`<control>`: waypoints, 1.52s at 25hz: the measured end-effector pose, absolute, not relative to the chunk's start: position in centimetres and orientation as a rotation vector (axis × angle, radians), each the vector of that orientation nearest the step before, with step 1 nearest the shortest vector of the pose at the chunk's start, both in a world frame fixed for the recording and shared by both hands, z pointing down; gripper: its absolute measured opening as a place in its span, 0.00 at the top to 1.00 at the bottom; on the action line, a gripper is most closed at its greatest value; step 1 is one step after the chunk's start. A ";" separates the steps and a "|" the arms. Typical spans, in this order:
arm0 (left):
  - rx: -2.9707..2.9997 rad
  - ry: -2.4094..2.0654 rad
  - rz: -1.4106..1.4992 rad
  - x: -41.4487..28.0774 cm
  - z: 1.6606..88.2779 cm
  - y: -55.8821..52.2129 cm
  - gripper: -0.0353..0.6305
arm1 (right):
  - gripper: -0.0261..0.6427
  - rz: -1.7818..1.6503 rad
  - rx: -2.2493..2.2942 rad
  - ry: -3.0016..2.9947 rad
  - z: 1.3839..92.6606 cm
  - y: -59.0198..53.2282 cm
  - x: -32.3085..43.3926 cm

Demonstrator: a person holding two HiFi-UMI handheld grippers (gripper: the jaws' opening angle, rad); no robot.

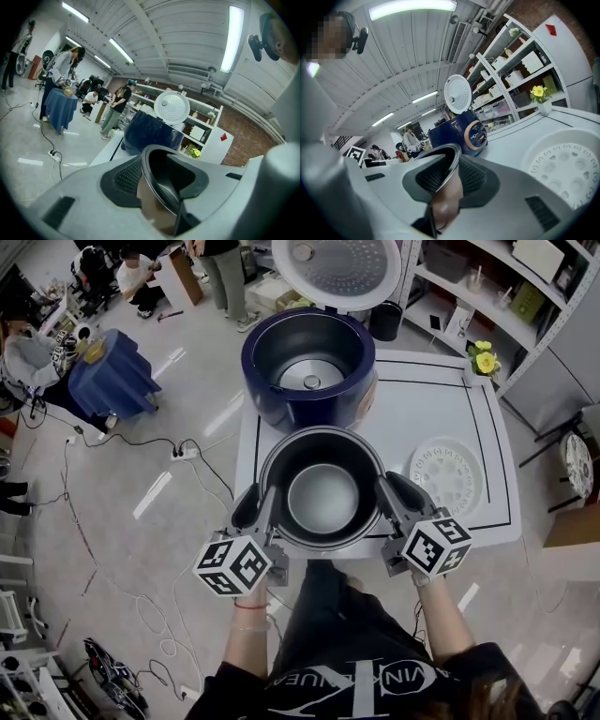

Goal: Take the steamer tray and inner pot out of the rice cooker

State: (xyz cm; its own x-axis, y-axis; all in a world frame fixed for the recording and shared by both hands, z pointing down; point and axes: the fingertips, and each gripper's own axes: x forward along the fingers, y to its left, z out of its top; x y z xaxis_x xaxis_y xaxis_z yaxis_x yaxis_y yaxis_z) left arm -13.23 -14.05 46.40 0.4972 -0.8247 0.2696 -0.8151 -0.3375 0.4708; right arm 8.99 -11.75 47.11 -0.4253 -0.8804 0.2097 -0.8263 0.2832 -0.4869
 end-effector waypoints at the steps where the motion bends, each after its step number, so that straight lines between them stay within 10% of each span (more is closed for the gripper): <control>1: 2.191 -1.341 -0.025 -13.3 46.4 -14.1 0.71 | 0.84 -0.823 -1.625 2.439 47.1 -11.7 9.0; 19: 2.350 -1.446 -0.017 -13.8 44.6 -14.3 0.72 | 0.80 -0.556 -1.605 2.629 45.0 -11.6 9.5; 38: 2.598 -1.566 -0.172 -14.2 33.3 -11.9 0.90 | 0.96 -0.282 -1.592 2.594 37.0 -8.3 11.9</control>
State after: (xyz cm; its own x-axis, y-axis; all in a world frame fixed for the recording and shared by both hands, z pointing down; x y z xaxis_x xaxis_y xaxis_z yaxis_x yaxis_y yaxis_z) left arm -14.19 -11.86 33.35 0.4637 -0.8849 -0.0434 -0.8733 -0.4647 0.1462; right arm 11.93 -8.25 36.97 -0.4547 -0.8903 0.0241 -0.8747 0.4413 -0.2003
